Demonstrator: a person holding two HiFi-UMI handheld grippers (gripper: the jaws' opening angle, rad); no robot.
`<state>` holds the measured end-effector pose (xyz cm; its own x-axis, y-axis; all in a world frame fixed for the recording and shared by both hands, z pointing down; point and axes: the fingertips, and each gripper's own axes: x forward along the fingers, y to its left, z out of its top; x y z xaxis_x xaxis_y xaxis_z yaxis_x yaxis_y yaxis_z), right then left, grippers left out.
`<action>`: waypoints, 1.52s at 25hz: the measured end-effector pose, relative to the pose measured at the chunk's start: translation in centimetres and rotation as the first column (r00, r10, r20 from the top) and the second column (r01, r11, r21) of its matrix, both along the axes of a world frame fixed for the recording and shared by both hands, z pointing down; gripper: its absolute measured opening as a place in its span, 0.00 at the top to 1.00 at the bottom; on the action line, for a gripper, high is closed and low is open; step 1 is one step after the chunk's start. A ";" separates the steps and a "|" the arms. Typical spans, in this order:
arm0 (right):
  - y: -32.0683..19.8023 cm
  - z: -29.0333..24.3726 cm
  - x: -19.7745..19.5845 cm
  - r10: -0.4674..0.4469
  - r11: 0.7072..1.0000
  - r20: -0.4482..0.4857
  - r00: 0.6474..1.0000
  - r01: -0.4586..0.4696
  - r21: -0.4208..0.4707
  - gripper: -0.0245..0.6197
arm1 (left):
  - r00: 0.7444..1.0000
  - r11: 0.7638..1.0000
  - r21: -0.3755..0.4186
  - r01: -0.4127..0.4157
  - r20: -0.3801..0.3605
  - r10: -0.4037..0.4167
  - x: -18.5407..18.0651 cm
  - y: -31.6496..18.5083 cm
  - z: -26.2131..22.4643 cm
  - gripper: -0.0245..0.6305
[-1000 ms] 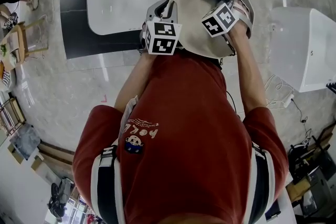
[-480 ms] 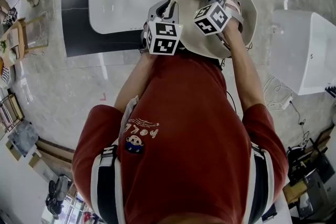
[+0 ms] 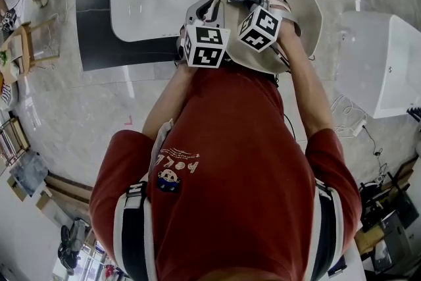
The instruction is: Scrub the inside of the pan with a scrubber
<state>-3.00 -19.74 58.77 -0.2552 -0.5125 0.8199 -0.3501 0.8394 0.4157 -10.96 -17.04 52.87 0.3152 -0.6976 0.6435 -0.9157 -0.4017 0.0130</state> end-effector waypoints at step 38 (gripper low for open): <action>11.0 0.9 7.8 -0.064 0.954 -0.217 0.974 -0.005 -0.300 0.75 | 0.999 0.999 0.022 -0.034 0.012 0.034 0.8 -1.0 -1.0 0.91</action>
